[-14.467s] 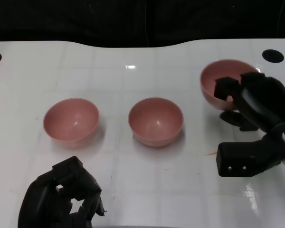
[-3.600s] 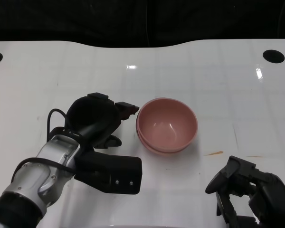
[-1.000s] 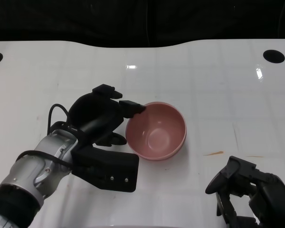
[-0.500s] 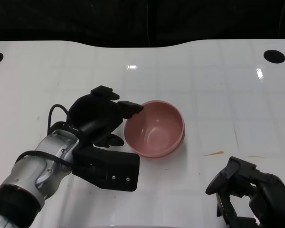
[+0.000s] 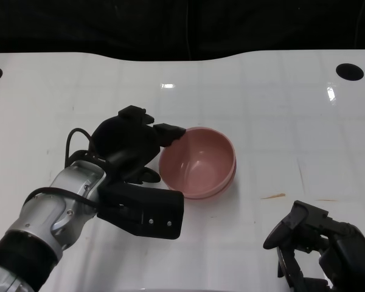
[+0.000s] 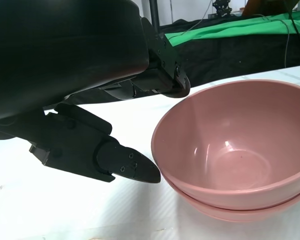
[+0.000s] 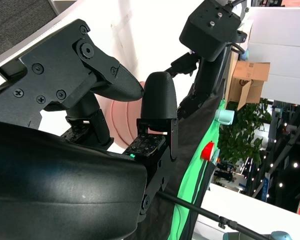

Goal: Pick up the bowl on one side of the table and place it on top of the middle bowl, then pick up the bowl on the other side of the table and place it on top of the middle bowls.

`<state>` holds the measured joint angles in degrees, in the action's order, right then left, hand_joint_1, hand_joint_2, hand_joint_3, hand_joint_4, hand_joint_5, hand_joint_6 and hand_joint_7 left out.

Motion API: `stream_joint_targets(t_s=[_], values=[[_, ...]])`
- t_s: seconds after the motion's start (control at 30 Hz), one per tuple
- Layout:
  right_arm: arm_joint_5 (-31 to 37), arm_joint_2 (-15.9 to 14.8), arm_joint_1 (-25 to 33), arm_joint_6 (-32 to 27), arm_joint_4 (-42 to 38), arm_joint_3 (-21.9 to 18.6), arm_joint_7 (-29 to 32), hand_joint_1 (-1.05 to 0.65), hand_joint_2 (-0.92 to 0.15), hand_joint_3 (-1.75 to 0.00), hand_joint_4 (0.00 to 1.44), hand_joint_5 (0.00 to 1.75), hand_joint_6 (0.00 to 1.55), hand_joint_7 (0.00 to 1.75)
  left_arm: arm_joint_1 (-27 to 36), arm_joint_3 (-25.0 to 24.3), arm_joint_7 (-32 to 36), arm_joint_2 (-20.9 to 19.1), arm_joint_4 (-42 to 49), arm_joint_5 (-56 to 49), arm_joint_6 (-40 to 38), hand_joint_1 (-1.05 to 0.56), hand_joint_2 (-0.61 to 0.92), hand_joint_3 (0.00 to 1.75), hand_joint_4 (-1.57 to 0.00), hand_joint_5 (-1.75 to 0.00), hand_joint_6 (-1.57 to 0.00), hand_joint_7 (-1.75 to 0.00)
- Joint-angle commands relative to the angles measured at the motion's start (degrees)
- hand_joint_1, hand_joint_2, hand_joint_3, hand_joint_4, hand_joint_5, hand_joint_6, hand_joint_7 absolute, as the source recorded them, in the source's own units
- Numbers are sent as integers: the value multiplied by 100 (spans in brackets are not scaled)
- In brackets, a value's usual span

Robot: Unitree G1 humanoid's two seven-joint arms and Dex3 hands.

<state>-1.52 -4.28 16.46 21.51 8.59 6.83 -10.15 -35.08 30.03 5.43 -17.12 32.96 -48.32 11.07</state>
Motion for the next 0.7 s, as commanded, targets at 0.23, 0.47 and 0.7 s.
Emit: stream_joint_targets(t_s=[0.23, 0.47, 0.7], values=[[-37, 0, 56, -33, 58, -50, 29, -16, -49, -125, 77, 171, 75, 136, -368, 57, -15, 72, 393, -30, -34, -46, 92, 3, -13, -48, -41, 0], [-5, -5, 83, -25, 64, -45, 37, -16, -49, -125, 76, 172, 75, 137, -569, 169, -29, 190, 734, -57, -116, -45, 92, 3, -14, -46, -40, 0], [-42, 4, 70, 50, 26, -53, 21, -16, -49, -124, 77, 171, 75, 137, -583, 149, 130, 188, 860, 6, -53, -45, 92, 4, -16, -44, -39, 0]])
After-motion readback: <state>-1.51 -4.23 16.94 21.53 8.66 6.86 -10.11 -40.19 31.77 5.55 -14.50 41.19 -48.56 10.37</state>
